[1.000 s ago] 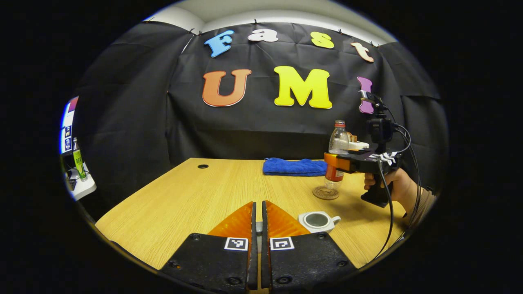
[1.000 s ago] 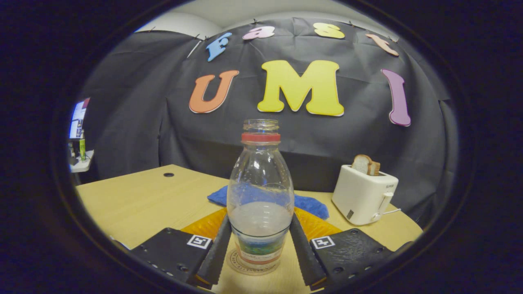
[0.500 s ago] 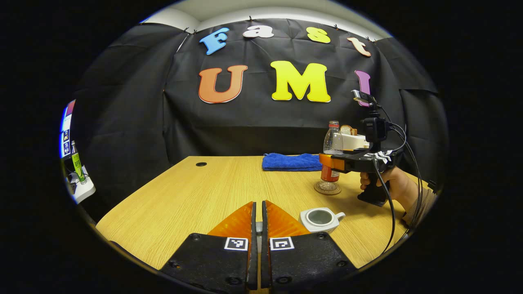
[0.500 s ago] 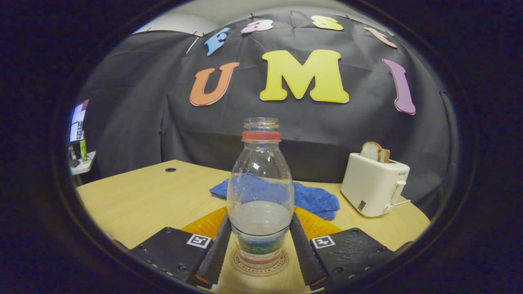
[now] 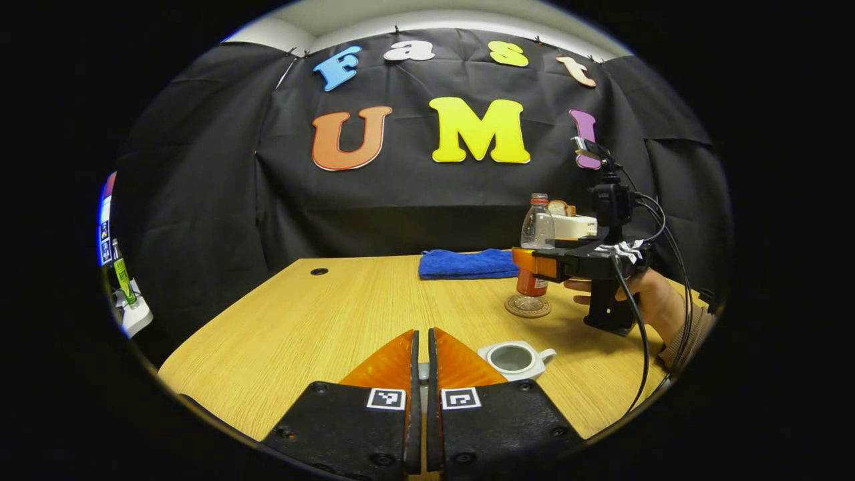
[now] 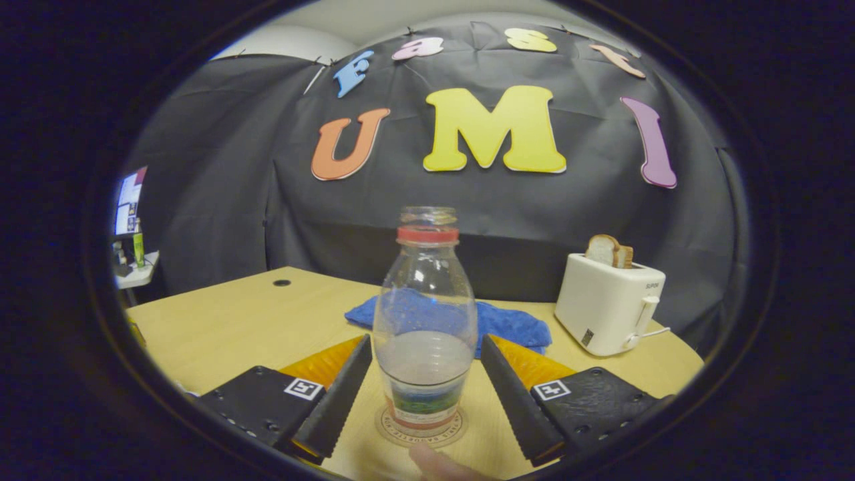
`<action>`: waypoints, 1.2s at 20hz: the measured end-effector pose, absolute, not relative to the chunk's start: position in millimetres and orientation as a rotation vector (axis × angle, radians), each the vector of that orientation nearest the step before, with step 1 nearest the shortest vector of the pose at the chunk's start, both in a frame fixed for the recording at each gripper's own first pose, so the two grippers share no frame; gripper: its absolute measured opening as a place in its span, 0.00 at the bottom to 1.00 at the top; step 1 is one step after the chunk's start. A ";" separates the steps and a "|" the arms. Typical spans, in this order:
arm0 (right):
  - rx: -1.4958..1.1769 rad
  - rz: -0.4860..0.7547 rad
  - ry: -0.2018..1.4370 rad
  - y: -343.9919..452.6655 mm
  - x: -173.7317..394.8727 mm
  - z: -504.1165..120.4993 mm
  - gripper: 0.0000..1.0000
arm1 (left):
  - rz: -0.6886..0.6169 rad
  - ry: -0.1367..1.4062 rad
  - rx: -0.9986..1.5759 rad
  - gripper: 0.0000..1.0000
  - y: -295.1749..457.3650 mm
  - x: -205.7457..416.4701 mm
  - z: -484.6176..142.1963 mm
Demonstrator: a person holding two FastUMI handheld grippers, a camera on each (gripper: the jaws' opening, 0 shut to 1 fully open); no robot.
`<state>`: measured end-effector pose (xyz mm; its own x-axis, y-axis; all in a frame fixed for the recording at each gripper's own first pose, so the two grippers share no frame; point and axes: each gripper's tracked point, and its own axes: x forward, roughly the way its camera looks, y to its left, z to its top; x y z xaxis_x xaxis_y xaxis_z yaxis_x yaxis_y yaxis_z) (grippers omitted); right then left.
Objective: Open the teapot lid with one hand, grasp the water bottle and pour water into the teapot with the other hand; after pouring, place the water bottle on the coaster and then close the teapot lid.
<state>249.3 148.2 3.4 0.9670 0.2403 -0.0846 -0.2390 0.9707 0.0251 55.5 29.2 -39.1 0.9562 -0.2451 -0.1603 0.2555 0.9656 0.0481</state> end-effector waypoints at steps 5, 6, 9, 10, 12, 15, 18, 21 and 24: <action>0.041 0.248 0.031 137.7 221.4 26.0 0.98 | -0.277 0.139 0.061 0.06 14.1 53.2 -30.4; 0.040 0.243 0.020 132.7 214.7 29.1 0.98 | -0.286 0.135 0.056 0.06 9.9 53.8 -28.4; 0.036 0.226 -0.002 115.0 190.6 33.4 0.98 | -0.320 0.116 0.031 0.06 -6.3 53.5 -21.5; 0.039 0.216 -0.010 107.9 181.4 34.4 0.98 | -0.334 0.105 0.021 0.06 -12.2 54.5 -19.7; 0.046 0.199 -0.025 93.8 163.4 34.9 0.97 | -0.357 0.082 0.009 0.06 -23.2 57.7 -16.0; 0.038 0.167 -0.043 71.7 137.8 31.2 0.98 | -0.377 0.079 0.002 0.06 -38.2 62.3 -21.8; 0.030 0.142 -0.051 51.0 120.4 21.3 0.97 | -0.379 0.067 0.009 0.06 -50.6 64.7 -25.5; 0.065 0.143 -0.043 40.7 110.5 12.0 0.98 | -0.362 0.064 0.057 0.06 -57.6 73.5 -34.6; 0.076 0.141 -0.025 33.9 108.1 5.0 0.98 | -0.344 0.087 0.055 0.07 -58.3 83.0 -47.4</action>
<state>108.1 33.9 5.0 0.9898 0.1395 0.0302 -0.1414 0.9872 0.0742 83.0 -58.3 -47.4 0.9376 -0.3348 -0.0941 0.3395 0.9398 0.0392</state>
